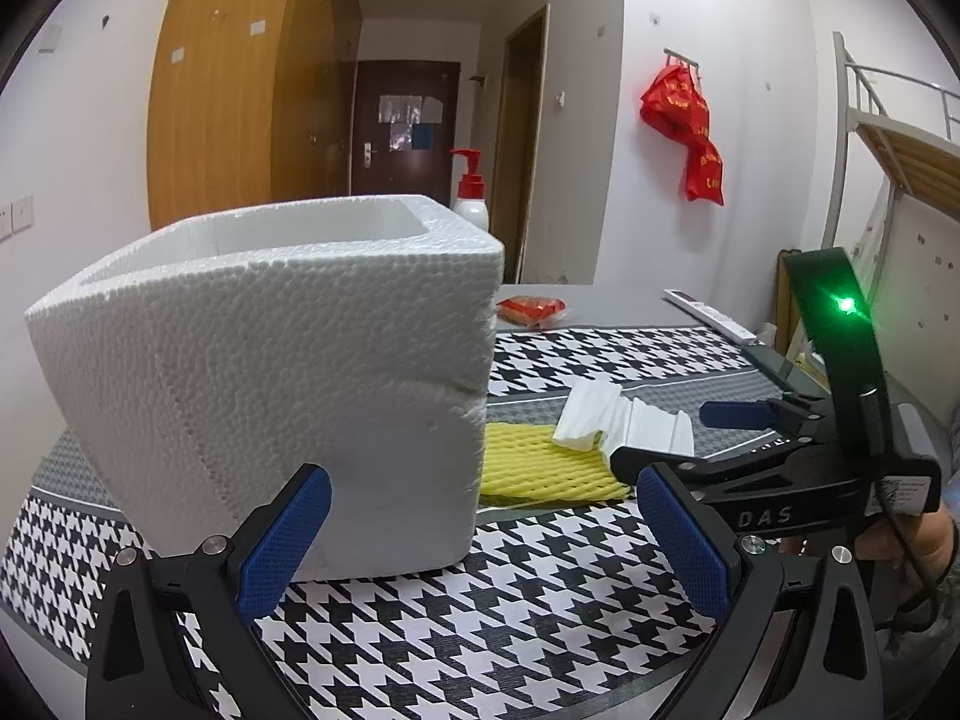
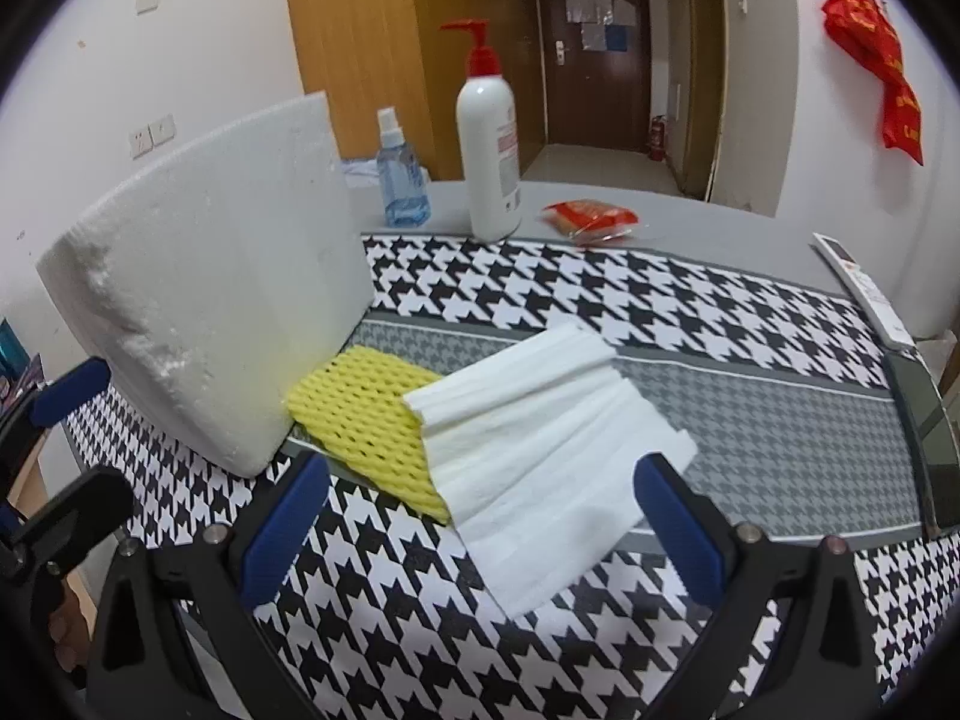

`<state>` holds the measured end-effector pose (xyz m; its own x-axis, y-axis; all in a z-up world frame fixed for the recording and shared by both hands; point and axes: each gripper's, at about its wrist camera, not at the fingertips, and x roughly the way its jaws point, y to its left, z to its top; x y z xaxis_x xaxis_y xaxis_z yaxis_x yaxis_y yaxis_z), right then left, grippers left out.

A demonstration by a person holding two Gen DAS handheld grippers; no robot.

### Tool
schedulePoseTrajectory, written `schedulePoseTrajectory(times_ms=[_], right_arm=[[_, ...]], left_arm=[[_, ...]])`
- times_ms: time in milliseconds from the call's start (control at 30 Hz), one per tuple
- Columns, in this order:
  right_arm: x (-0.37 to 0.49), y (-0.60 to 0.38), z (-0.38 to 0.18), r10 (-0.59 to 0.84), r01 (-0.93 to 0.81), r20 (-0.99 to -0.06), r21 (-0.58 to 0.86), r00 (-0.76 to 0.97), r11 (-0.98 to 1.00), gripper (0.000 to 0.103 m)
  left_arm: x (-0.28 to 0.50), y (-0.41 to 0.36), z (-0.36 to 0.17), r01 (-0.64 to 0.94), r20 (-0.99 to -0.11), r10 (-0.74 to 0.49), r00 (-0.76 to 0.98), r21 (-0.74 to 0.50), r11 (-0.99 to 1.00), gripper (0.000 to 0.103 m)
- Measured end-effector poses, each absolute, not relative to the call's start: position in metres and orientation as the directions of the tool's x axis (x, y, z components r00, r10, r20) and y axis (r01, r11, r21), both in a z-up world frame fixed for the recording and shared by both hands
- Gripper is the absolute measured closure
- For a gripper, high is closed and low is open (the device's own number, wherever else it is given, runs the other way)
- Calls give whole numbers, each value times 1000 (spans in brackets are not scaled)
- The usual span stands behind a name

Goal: Organize soft objects
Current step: 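Move both tools toward the yellow net sponge and white tissues, then position the right tool over the tissue stack and the left tool over the sponge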

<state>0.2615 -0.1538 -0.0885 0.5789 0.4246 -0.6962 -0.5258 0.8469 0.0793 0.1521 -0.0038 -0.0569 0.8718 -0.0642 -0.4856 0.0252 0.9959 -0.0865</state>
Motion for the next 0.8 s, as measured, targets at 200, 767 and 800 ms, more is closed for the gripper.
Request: schedulePoseTrajectory(times_ms=[200,767,800], right_arm=[[269,-145,-94,396,-515,-715,59,576,855,0],[280,-127,-116,315,-514,-773,-17,551,858,22],[281,-127,-116,319,-517,-773,-14,548,856,24]], left_arm=[[153,1,-56,30,-491,-82,867,-113,993,1],[154,1,-57,29,-488,-78,869,-108,994,1],[154,2,-57,27,-489,-78,869,-110,994,1]])
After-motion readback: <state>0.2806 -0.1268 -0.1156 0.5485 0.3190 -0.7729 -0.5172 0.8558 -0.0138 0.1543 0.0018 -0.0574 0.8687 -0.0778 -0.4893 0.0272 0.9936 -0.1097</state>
